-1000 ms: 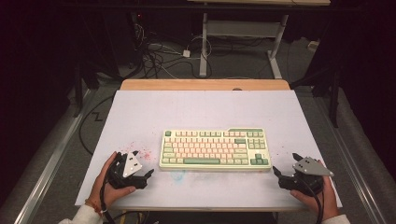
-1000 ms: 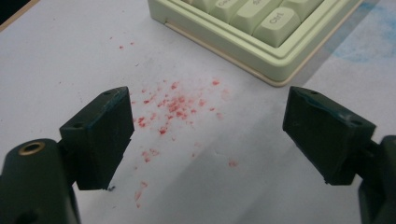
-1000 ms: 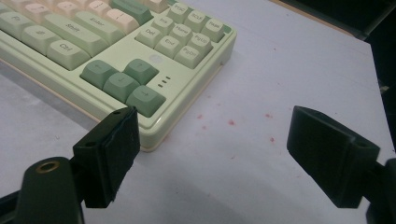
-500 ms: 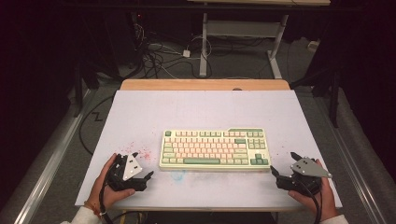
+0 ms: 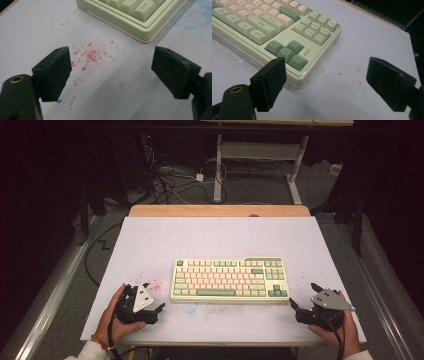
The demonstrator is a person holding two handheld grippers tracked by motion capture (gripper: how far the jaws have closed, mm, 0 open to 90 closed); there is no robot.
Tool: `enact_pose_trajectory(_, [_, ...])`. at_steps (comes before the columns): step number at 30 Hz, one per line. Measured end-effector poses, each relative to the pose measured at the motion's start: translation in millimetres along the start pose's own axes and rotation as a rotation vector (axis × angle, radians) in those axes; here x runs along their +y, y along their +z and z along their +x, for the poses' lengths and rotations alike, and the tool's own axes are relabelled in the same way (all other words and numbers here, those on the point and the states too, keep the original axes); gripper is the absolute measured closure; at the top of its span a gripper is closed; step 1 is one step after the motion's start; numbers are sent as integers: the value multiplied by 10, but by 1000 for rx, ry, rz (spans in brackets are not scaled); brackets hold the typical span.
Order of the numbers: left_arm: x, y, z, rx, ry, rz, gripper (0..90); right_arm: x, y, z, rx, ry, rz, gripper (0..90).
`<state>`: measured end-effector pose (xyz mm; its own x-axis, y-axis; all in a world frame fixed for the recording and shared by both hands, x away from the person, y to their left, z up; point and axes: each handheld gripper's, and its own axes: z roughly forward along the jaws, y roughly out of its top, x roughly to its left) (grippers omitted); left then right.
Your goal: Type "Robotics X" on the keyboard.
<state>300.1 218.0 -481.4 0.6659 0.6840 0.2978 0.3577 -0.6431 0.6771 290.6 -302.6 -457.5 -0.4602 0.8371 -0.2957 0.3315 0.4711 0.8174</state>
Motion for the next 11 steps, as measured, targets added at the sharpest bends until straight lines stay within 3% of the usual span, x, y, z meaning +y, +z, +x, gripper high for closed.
enact_pose_trajectory(11, [47,53,8,-4,2,2,153,-31,10,-13,2,-4,10,169])
